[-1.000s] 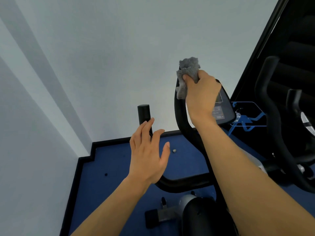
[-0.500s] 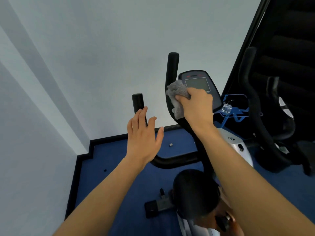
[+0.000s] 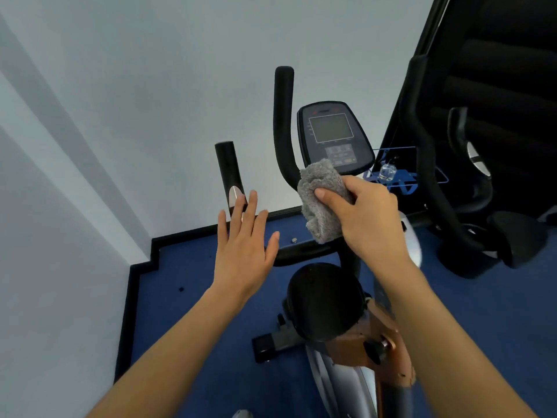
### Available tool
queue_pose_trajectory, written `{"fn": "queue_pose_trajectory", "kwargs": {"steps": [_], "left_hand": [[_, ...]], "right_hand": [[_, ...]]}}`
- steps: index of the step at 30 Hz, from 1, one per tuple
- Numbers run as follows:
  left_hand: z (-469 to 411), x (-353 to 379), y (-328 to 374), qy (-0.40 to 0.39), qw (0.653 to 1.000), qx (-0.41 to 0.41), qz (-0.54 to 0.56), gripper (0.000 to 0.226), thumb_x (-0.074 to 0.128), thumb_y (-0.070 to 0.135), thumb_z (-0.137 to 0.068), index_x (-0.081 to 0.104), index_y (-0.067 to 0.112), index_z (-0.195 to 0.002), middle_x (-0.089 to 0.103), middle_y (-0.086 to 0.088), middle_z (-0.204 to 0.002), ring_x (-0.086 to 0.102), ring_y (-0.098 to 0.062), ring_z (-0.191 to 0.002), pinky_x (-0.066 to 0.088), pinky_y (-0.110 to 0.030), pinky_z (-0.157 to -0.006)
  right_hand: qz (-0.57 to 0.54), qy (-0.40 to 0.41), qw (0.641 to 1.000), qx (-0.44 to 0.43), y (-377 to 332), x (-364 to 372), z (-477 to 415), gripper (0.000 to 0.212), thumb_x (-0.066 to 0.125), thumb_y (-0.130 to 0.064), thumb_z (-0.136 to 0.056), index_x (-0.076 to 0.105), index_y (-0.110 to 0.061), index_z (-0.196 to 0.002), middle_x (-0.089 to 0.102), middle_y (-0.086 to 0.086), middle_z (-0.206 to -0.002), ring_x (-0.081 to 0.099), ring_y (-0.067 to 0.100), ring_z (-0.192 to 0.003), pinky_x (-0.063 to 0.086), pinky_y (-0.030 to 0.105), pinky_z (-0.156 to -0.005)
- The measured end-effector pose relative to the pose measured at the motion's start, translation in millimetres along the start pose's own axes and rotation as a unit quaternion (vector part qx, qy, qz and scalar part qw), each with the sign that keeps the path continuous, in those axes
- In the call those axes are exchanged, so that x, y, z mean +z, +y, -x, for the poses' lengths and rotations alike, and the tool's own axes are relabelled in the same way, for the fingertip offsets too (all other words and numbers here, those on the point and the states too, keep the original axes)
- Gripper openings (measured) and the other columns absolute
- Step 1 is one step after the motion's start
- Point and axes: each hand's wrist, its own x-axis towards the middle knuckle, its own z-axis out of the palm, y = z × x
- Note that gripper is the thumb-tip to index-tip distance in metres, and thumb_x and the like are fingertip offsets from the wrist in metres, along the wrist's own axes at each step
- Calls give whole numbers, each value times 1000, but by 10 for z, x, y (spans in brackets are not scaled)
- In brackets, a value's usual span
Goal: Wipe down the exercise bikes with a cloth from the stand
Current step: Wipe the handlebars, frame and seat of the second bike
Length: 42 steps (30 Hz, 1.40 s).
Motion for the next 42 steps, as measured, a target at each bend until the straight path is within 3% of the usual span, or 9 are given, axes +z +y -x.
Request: {"fn": "queue_pose_trajectory", "kwargs": {"steps": [8, 11, 13, 16, 22, 27, 31, 37, 42], "left_hand": [[21, -1, 34, -4, 998, -3, -55, 63, 10, 46, -91, 31, 17, -142, 8, -8, -156, -2, -22, -144, -8, -48, -112], [27, -6, 43, 4, 999, -1, -55, 62, 10, 45, -91, 32, 16, -142, 10, -9, -156, 1, -23, -144, -7, -50, -112], [20, -4, 45, 5, 998, -2, -56, 62, 10, 45, -92, 32, 16, -142, 11, -10, -156, 2, -24, -144, -5, -50, -112], [12, -7, 46, -3, 998, -2, -64, 63, 8, 46, -91, 28, 17, -143, 7, -10, -156, -1, -24, -144, -5, -50, -112], [19, -3, 25, -8, 998, -4, -60, 63, 9, 46, -90, 27, 17, -144, 5, -9, -157, -3, -22, -144, -8, -49, -112], [21, -6, 25, -8, 998, -7, -61, 63, 9, 47, -90, 27, 17, -144, 3, -9, -157, -5, -21, -144, -8, -49, -112], [8, -7, 29, -13, 998, -6, -66, 65, 6, 47, -89, 26, 17, -144, 2, -11, -157, -6, -22, -143, -7, -50, -112], [14, -16, 33, -21, 998, -4, -62, 65, 8, 47, -89, 24, 17, -145, 2, -11, -157, -6, -23, -143, -8, -49, -112], [9, -34, 31, -32, 997, -10, -66, 60, 15, 46, -94, 19, 17, -146, -2, -10, -157, -9, -21, -143, -10, -49, -111]], "right_hand": [[17, -89, 994, -65, 153, -16, 636, 23, 57, -13, -89, 61, -21, -110, 60, -18, -82, 56, -17, -72, 36, -7, -65], [141, -111, 976, -119, 270, 195, 794, 32, 57, -14, -85, 60, -4, -116, 67, 9, -109, 64, 16, -102, 48, 19, -88], [179, -78, 967, -162, 380, 310, 875, 36, 67, -10, -74, 65, -3, -109, 70, 11, -108, 65, 24, -102, 54, 40, -89], [214, -35, 963, -159, 443, 431, 975, 52, 80, 8, -58, 66, -2, -108, 69, 15, -109, 65, 27, -104, 49, 49, -91], [226, -27, 960, -162, 534, 421, 1286, 52, 79, 12, -56, 66, 1, -105, 70, 16, -105, 67, 26, -100, 47, 43, -89], [146, -13, 979, -141, 416, 269, 1236, 39, 45, -23, -79, 68, -2, -102, 73, 9, -95, 70, 20, -89, 49, 23, -83], [81, -6, 993, -86, 316, 357, 1069, 38, 52, -14, -81, 61, 1, -114, 67, 15, -110, 61, 22, -107, 36, 29, -102], [96, -26, 992, -75, 401, 424, 1185, 35, 61, -4, -80, 63, -4, -115, 66, 14, -116, 60, 24, -111, 38, 28, -96], [102, -37, 991, -82, 478, 296, 1464, 33, 64, -5, -71, 70, -9, -103, 74, 7, -96, 70, 21, -89, 41, 16, -87]]}}
